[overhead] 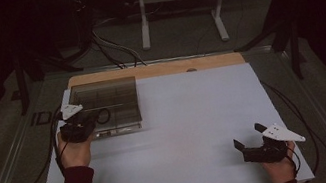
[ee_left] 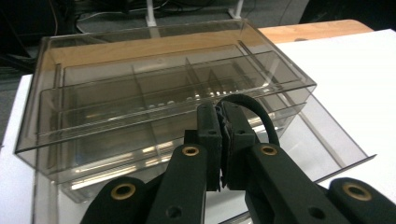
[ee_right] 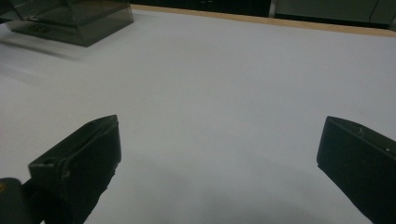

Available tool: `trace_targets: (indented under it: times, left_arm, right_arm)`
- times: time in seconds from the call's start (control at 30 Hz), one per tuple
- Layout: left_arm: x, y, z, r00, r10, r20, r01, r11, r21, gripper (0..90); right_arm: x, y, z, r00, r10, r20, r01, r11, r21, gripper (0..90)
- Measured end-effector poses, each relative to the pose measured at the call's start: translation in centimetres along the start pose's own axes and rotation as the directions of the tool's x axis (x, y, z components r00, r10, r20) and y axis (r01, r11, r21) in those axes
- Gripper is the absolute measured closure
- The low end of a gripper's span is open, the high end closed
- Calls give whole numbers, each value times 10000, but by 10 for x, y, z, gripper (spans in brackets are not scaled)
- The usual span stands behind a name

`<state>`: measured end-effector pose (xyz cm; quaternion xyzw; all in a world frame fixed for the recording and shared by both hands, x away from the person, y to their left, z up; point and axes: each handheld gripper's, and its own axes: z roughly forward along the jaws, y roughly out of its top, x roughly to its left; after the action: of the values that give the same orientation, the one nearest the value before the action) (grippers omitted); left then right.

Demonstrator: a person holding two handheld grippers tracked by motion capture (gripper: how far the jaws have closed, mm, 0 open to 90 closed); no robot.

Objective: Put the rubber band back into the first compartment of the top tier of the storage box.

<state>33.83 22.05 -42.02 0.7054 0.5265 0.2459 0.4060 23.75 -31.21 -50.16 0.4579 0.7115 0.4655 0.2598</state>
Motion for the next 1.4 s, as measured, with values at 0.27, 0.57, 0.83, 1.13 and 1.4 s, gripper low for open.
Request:
trace_targets:
  times: [0.27,0.57,0.83,1.13,1.4]
  left_arm:
    - [10,-2,-4,9997,-123,-221,122,9999,-35,890]
    - [20,-8,-5,9984,-170,-539,174,9998,75,889]
    - [31,-11,-9,9958,-138,-905,160,9996,235,889]
    - [40,-15,-12,9931,-140,-1168,182,9992,349,889]
    - [45,-19,-12,9919,-191,-1252,248,9987,440,888]
  right_arm:
    - [0,0,0,10000,-23,20,23,10000,-7,0]
    - [1,0,0,10000,-35,7,35,10000,9,0]
    - [0,0,1,10000,-57,5,57,10000,27,0]
    - [0,0,0,10000,-46,10,46,10000,17,0]
    - [0,0,0,10000,-57,3,57,10000,28,0]
